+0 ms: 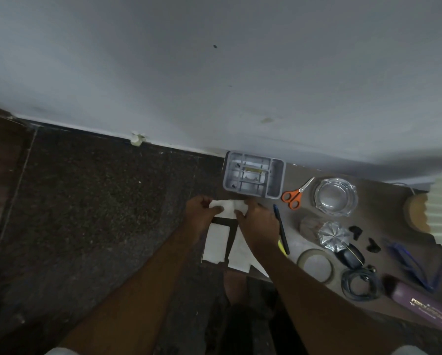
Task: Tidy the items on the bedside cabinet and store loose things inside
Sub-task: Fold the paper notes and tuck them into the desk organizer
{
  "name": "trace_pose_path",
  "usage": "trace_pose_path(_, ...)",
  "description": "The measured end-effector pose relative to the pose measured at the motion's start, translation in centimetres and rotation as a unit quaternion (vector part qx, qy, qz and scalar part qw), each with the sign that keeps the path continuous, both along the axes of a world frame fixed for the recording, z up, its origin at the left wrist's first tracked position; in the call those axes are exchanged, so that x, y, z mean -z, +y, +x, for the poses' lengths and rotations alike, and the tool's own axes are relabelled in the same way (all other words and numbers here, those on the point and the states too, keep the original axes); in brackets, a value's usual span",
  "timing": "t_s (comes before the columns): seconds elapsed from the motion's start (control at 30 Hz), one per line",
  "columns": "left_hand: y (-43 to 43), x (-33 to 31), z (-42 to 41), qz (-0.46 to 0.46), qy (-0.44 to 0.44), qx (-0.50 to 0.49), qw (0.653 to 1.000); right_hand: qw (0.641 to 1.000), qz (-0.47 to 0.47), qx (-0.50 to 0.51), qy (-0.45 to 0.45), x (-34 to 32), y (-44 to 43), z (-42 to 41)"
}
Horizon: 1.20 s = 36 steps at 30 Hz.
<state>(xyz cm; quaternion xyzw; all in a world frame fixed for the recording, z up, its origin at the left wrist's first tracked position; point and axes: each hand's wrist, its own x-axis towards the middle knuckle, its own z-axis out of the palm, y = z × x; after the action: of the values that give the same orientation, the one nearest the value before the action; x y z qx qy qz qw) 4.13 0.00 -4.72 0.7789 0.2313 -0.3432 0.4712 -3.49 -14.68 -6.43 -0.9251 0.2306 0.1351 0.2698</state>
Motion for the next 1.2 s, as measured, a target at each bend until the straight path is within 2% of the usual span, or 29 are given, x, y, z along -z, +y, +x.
trace_pose_path(0.23, -0.2, -2.1, -0.1, -0.066, 0.041, -0.006, 0.997, 0.999, 0.030, 0.017, -0.041, -1.7, -1.4, -1.7)
trace_pose_path(0.37, -0.1, -3.5, -0.3, -0.104, 0.056, 0.004, 0.993, 0.989, 0.128, 0.001, -0.077, -3.0, -2.0, -2.8)
trace_pose_path(0.53, -0.3, -4.9, -1.2, -0.147, 0.055, -0.015, 0.987, 0.969, 0.212, 0.071, -0.105, -5.5, -2.5, -3.5)
trace_pose_path(0.6, -0.6, -5.4, -1.5, -0.161, 0.061, -0.023, 0.985, 0.940, 0.294, 0.131, -0.112, -6.6, -2.9, -3.4)
trace_pose_path(0.7, -1.0, -6.3, -1.9, -0.182, 0.068, -0.024, 0.981, 0.879, 0.420, 0.210, -0.088, -8.3, -3.8, -3.2)
trace_pose_path(0.87, -1.7, -7.3, -2.3, -0.198, 0.049, -0.018, 0.979, 0.807, 0.516, 0.279, -0.074, -10.3, -5.5, -2.5)
trace_pose_path(1.07, -3.1, -7.8, -1.6, -0.156, -0.015, -0.015, 0.988, 0.841, 0.487, 0.223, -0.080, -10.8, -7.6, -1.4)
trace_pose_path(1.2, -3.8, -8.2, -1.0, -0.117, -0.044, 0.032, 0.992, 0.891, 0.418, 0.161, -0.070, -11.1, -9.4, -0.3)
